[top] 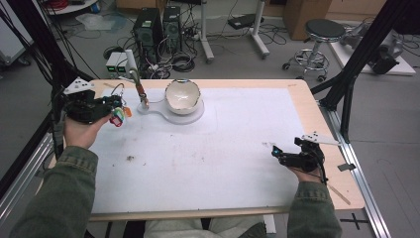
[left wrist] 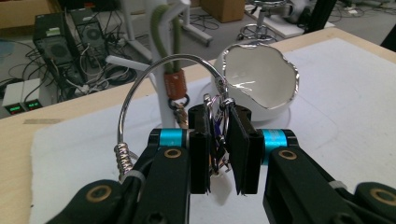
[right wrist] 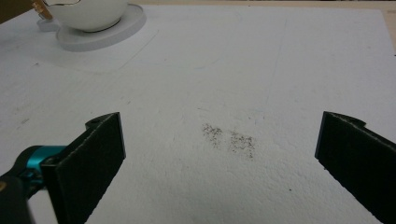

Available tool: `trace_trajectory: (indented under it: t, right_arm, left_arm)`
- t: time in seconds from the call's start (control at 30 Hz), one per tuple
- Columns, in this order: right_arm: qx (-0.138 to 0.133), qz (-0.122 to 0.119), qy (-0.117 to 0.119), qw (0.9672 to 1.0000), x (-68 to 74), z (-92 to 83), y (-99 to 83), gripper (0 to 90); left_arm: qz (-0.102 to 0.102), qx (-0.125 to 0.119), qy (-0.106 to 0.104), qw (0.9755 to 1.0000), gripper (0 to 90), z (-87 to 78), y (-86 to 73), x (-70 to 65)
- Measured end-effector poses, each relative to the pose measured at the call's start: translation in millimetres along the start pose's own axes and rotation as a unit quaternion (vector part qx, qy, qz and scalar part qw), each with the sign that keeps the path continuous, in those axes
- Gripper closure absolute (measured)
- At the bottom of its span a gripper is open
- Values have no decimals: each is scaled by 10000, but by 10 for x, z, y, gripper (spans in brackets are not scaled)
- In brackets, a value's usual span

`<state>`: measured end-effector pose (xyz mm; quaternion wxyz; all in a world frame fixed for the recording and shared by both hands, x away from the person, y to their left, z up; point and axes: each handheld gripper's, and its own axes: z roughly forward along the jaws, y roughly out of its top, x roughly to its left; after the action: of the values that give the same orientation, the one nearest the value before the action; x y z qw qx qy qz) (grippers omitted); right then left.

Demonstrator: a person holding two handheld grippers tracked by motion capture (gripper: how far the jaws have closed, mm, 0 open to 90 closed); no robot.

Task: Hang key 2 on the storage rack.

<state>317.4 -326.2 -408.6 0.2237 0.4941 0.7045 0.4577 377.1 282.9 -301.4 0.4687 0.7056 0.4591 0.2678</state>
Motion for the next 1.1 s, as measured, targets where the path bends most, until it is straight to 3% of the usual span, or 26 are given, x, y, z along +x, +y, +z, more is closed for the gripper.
trace_trajectory:
  t: [0.8, 1.1]
  right_arm:
    - [8, -34, -44, 10000, -7, -11, -4, 7]
    - [17, -46, -55, 10000, -15, -5, -8, 7]
  left_arm:
    - [-78, 201, 167, 9996, 785, 197, 394, 293]
    - [-265, 254, 313, 9988, 785, 354, 430, 452]
